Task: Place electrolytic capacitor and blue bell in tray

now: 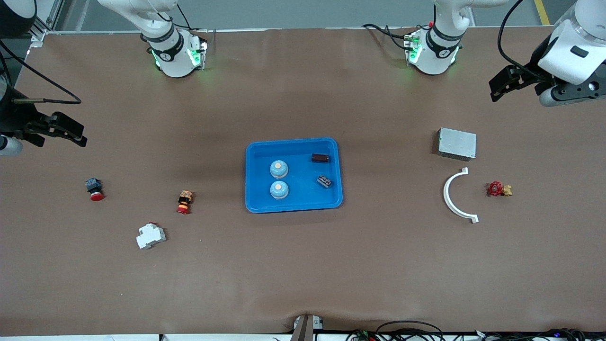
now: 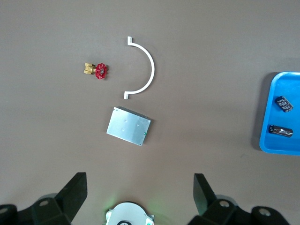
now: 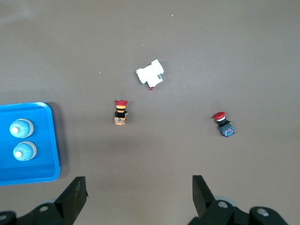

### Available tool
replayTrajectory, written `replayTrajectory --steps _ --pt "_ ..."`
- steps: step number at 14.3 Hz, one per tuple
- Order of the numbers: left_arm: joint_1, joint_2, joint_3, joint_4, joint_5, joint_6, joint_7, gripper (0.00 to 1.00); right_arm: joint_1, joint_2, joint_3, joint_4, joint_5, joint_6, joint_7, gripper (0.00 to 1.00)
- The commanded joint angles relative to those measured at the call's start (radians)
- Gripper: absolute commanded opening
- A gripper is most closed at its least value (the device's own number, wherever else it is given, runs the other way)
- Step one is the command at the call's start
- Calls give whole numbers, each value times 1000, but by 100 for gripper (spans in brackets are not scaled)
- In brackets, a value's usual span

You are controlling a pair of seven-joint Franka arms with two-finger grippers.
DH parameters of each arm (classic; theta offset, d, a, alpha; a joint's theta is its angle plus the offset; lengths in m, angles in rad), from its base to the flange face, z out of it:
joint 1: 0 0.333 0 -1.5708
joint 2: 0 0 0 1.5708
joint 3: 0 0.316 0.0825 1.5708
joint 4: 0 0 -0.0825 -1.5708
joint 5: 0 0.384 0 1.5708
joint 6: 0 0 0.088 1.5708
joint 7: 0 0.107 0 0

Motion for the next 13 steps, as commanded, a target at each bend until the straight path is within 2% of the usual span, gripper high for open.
replayTrajectory --steps 1,4,13 --pt "7 9 0 43 -4 -15 13 100 2 -28 -2 -32 8 -1 29 100" --pt "13 14 4 43 -7 -13 73 100 -1 -30 -5 -30 8 -13 31 100" --pt "18 17 9 51 -11 -10 73 100 -2 -34 -7 -30 9 -12 31 100"
